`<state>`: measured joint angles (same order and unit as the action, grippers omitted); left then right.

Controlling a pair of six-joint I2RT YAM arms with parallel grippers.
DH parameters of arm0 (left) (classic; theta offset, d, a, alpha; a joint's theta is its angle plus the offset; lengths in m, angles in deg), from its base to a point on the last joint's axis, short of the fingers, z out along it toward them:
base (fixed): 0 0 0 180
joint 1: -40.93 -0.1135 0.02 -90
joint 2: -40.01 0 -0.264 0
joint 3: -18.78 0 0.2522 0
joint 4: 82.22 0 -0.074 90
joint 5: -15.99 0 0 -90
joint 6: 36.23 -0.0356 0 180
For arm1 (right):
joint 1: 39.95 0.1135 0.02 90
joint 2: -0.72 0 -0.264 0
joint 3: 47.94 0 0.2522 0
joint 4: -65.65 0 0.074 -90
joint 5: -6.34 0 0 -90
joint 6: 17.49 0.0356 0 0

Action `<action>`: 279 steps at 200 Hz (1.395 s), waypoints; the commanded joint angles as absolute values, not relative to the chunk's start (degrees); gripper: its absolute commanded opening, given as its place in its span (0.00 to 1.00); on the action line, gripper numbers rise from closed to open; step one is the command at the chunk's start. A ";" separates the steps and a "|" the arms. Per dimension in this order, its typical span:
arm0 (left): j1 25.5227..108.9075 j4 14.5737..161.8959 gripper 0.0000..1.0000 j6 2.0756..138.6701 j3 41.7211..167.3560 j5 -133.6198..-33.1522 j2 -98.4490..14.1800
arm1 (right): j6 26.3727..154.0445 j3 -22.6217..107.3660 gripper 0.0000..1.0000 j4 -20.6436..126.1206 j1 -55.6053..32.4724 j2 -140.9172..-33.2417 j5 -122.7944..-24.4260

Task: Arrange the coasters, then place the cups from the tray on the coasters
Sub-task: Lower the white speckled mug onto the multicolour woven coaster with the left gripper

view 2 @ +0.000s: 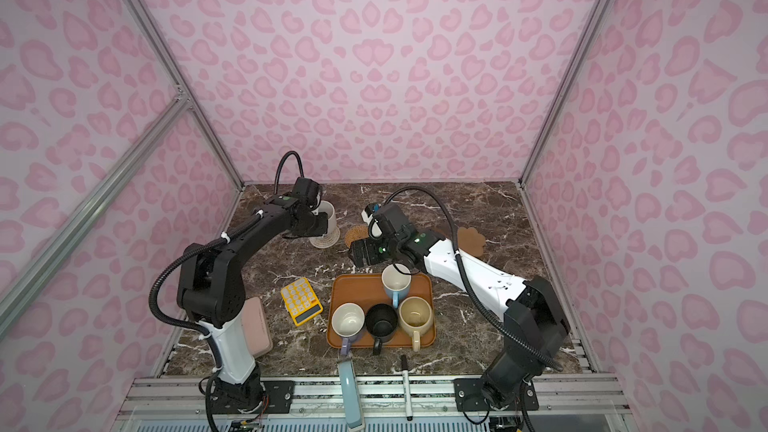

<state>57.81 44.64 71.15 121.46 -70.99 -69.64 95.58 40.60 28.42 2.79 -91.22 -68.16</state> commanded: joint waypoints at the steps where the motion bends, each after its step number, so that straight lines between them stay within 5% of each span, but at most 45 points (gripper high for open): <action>1: 57.33 46.06 0.00 70.92 123.05 -70.10 -70.61 | 95.15 40.62 0.99 28.07 2.77 -91.55 -67.84; 213: 57.16 44.39 0.00 73.69 118.73 -71.28 -69.42 | 95.18 38.88 0.99 27.13 2.26 -90.81 -67.51; 279: 57.17 42.62 0.12 75.09 119.91 -72.44 -70.11 | 94.83 38.94 0.99 26.66 1.98 -90.85 -67.56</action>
